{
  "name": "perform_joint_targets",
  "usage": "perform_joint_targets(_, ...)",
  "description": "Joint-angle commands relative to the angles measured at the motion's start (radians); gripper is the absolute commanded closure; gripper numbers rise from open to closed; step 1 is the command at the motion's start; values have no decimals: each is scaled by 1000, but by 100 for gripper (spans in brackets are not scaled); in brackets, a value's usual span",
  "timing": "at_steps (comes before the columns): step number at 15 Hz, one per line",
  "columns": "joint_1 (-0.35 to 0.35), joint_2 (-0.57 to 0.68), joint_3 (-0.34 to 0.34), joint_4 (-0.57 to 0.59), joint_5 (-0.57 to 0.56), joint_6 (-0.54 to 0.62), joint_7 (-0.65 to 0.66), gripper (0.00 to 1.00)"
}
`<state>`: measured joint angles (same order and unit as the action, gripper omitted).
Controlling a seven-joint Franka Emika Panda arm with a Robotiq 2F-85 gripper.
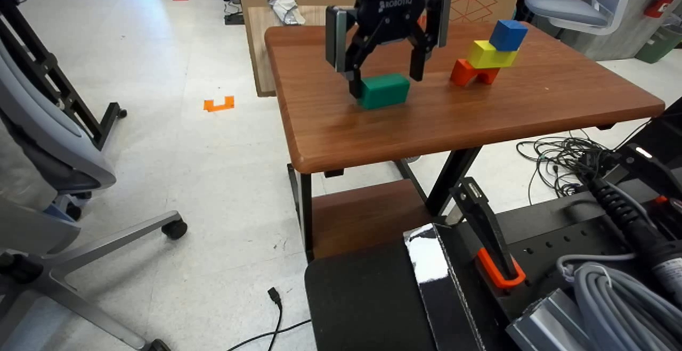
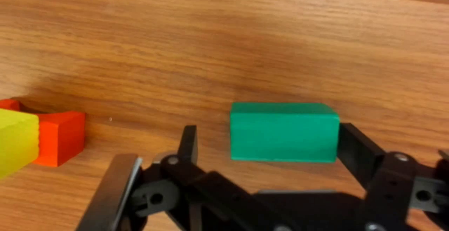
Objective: Move the green block to the table
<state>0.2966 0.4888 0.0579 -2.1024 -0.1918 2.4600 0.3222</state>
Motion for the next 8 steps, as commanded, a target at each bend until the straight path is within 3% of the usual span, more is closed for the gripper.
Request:
perform_joint_targets(1, -66, -120, 28, -51, 71, -47, -97, 0)
perform_joint_targets(4, -145, -234, 65, -101, 159, -74, -279, 0)
perform_joint_targets(7, -192, -344, 56, -127, 207, -162, -408, 0)
perform_joint_targets(8, -162, -251, 47, -74, 171, -112, -332, 0)
